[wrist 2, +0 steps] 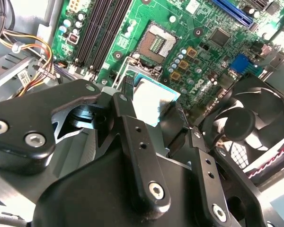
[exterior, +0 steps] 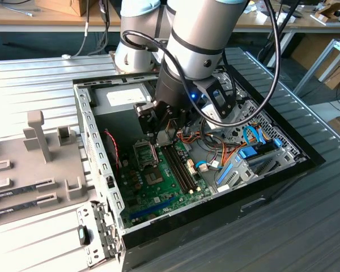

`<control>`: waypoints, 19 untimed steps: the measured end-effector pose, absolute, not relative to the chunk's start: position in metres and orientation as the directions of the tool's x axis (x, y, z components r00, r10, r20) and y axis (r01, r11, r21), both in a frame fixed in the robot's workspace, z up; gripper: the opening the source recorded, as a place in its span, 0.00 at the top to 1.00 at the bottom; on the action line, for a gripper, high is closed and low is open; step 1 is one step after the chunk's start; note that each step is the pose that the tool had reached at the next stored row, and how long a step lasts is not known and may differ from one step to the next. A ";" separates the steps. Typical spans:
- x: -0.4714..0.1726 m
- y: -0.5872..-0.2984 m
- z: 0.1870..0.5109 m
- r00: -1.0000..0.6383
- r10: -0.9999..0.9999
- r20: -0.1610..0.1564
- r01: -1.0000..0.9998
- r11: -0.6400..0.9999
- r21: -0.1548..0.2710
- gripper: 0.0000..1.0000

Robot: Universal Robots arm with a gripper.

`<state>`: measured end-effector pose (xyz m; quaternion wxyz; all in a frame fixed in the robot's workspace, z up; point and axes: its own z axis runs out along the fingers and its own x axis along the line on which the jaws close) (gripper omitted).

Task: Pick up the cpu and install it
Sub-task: 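Pick up the cpu and move it towards the insertion slot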

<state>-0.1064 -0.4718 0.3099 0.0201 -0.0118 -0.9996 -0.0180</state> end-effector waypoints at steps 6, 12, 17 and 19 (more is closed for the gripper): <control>-0.106 -0.472 0.305 -0.999 0.023 0.041 0.024 0.999 0.035 0.53; -0.106 -0.472 0.302 -0.999 0.023 0.041 0.024 0.999 0.036 0.53; -0.106 -0.472 0.292 -0.999 0.023 0.041 0.024 0.999 0.035 0.53; -0.106 -0.472 0.291 -0.999 0.023 0.041 0.024 0.999 0.036 0.53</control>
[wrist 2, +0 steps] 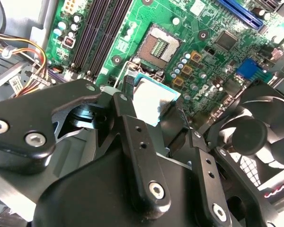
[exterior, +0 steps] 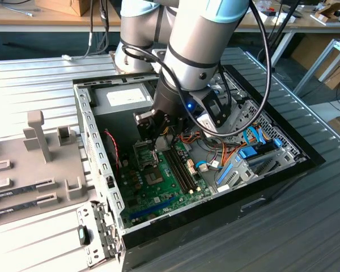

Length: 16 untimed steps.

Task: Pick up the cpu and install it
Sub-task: 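Pick up the cpu and move it towards the insertion slot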

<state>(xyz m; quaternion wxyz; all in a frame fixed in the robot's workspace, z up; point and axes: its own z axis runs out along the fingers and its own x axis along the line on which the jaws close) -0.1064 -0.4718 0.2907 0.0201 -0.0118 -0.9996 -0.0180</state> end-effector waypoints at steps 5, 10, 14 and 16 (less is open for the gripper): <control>-0.106 -0.472 0.287 -0.999 0.023 0.041 0.024 0.999 0.035 0.53; -0.106 -0.472 0.284 -0.999 0.023 0.041 0.024 0.999 0.036 0.53; -0.106 -0.477 0.280 -0.999 0.023 0.041 0.024 0.999 0.036 0.53; -0.106 -0.482 0.278 -0.999 0.023 0.041 0.024 0.999 0.035 0.53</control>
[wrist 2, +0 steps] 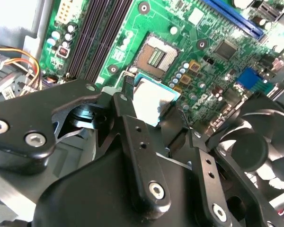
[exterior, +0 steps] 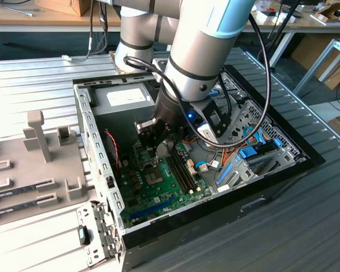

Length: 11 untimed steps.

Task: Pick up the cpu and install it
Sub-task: 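Pick up the cpu and move it towards the insertion slot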

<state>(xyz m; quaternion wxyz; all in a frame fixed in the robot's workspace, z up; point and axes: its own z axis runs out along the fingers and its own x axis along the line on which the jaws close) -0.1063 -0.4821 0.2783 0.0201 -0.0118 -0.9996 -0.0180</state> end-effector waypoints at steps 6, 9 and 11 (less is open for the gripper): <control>-0.106 -0.496 0.274 -0.999 0.023 0.041 0.024 0.999 0.035 0.53; -0.106 -0.498 0.273 -0.999 0.023 0.041 0.024 0.999 0.036 0.53; -0.106 -0.498 0.272 -0.999 0.023 0.041 0.024 0.999 0.035 0.53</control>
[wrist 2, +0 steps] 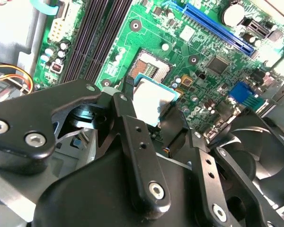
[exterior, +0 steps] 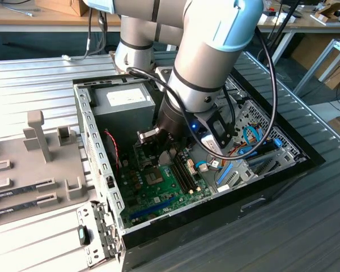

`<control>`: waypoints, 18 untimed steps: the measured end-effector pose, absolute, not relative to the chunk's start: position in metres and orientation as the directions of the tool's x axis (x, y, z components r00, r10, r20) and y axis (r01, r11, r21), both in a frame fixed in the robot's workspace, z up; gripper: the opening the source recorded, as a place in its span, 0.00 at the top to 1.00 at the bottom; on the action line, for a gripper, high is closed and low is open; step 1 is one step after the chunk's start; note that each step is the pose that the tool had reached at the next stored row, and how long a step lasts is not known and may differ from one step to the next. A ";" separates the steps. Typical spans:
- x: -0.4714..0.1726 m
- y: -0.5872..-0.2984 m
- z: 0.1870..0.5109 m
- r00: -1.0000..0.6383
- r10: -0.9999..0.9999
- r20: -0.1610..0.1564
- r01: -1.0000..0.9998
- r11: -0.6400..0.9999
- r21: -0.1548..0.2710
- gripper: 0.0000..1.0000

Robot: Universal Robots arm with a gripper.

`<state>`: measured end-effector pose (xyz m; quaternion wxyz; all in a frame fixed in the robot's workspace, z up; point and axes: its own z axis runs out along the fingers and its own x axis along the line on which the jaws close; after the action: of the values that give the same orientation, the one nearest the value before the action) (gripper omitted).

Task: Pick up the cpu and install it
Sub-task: 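Pick up the cpu and move it towards the insertion slot, then place the cpu into insertion slot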

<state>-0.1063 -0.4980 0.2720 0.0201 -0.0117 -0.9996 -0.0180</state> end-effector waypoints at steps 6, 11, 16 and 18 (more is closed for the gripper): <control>-0.106 -0.498 0.270 -0.999 0.023 0.041 0.024 0.999 0.035 0.53; -0.106 -0.498 0.270 -0.999 0.023 0.041 0.024 0.999 0.036 0.53; -0.106 -0.498 0.269 -0.999 0.023 0.041 0.024 0.999 0.036 0.53; -0.106 -0.498 0.268 -0.999 0.023 0.041 0.024 0.999 0.036 0.53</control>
<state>-0.1062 -0.4982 0.2680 0.0201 -0.0118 -0.9996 -0.0181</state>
